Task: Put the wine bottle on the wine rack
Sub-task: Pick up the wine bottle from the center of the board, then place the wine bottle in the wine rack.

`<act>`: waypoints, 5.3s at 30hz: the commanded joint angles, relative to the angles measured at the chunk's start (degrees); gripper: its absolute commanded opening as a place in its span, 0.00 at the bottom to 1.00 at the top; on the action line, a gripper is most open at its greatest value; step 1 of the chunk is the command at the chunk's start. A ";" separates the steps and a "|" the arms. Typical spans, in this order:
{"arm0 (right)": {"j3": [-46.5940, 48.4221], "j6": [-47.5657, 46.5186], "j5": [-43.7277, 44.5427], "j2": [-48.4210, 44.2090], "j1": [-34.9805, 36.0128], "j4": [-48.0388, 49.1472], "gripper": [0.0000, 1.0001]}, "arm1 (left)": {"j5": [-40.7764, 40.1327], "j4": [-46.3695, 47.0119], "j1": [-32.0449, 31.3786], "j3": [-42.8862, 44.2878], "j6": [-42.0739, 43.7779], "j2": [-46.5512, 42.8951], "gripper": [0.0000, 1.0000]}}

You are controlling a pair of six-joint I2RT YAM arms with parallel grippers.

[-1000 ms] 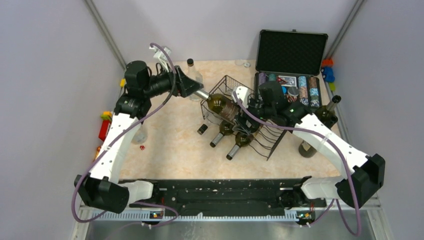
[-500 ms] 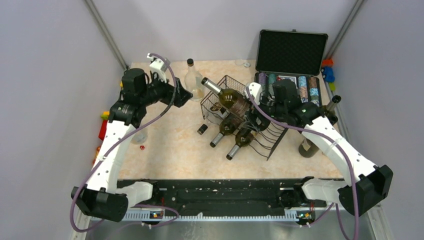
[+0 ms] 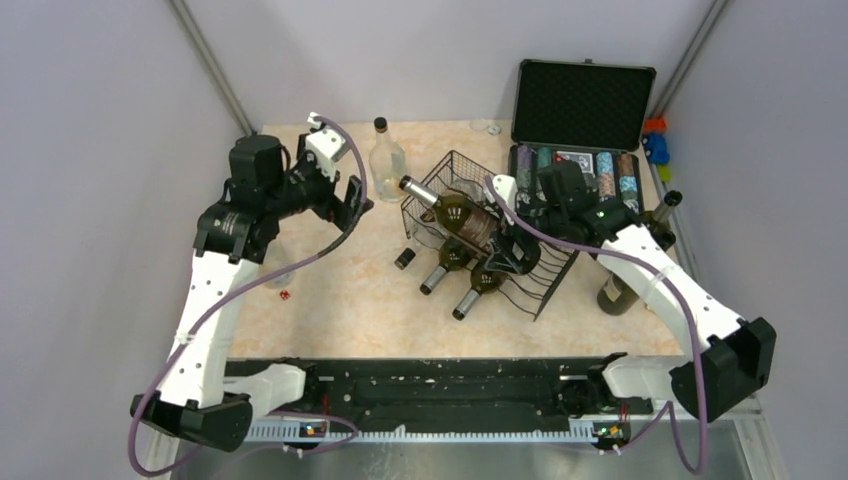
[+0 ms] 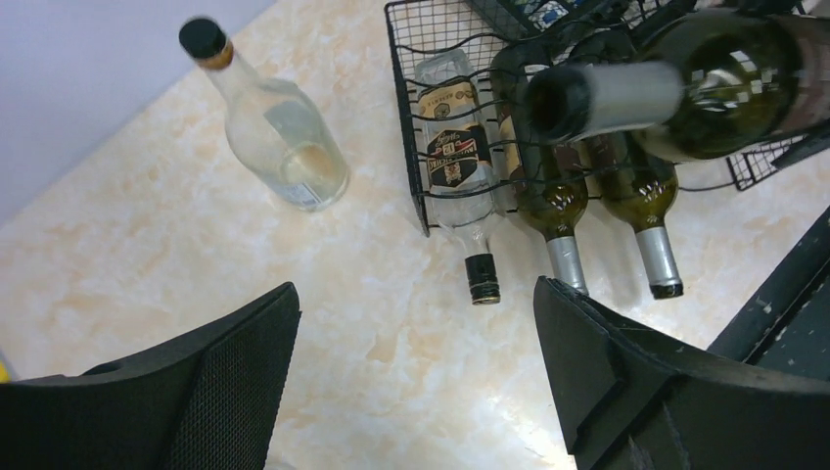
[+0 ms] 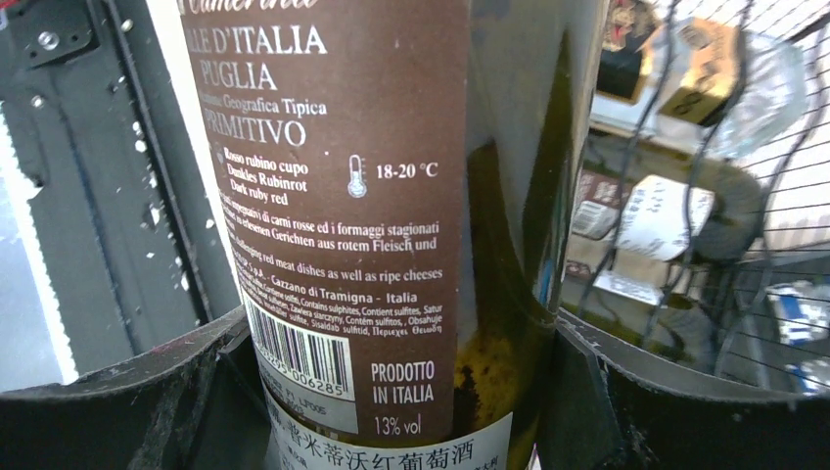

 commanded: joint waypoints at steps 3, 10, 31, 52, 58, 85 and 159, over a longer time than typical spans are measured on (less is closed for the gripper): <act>7.79 -3.15 -9.13 4.36 -0.37 -3.59 0.00 | -6.41 -11.04 -8.35 7.43 19.60 -0.77 0.91; 10.49 -5.82 -13.21 8.40 0.25 -9.80 0.00 | -10.43 -17.04 -18.97 11.76 31.94 2.47 0.91; 9.50 -8.73 -19.10 9.62 2.71 -14.95 0.00 | -17.83 -22.60 -35.13 14.38 49.79 15.12 0.84; 9.11 -10.33 -19.80 9.92 2.71 -16.88 0.00 | -26.61 -18.95 -36.48 8.55 53.59 17.47 0.66; 8.99 -10.33 -19.89 9.80 2.80 -16.87 0.00 | -25.71 -17.96 -36.53 8.30 53.28 17.73 0.64; 7.93 -10.44 -17.20 8.00 2.80 -16.61 0.41 | -26.16 -14.38 -36.62 2.24 47.98 15.33 0.00; -8.61 -2.70 10.53 6.17 -4.08 1.99 0.22 | -5.22 -4.03 -38.84 -27.60 17.17 -1.51 0.00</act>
